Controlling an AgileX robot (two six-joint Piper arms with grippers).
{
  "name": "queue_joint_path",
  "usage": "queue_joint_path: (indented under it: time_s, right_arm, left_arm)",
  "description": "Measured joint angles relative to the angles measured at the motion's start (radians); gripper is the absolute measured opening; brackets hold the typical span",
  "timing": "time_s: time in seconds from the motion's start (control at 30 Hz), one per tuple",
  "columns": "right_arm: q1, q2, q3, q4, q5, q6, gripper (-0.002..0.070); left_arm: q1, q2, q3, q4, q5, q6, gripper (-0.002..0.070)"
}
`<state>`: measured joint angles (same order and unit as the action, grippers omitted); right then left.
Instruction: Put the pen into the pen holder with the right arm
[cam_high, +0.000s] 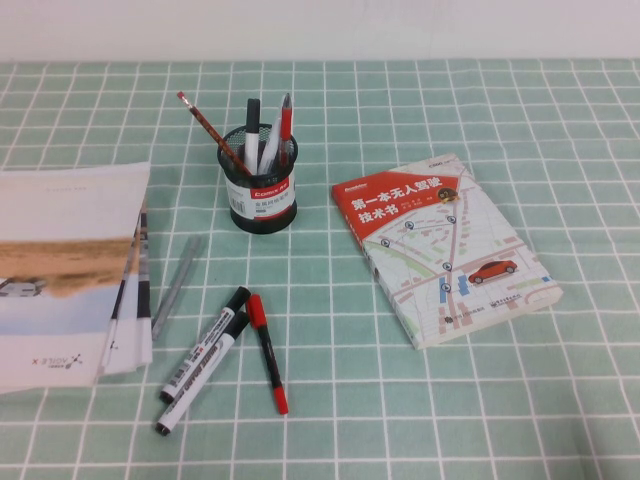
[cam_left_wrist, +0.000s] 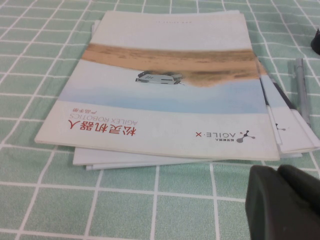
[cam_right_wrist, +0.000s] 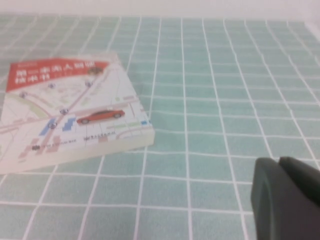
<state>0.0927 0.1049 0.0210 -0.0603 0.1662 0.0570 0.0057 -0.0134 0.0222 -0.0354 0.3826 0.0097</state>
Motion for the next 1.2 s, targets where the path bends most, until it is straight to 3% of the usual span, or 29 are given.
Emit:
queue_joint_path:
  time_s: [0.43,1.2]
  right_arm:
    - [0.0,-0.112,0.003,0.0,0.169,0.0,-0.0019]
    - [0.0,-0.112,0.004,0.0,0.18,0.0,-0.0019]
  left_arm:
    - [0.0,0.0,0.0,0.0,0.0,0.0,-0.0004]
    - [0.0,0.0,0.0,0.0,0.0,0.0,-0.0004]
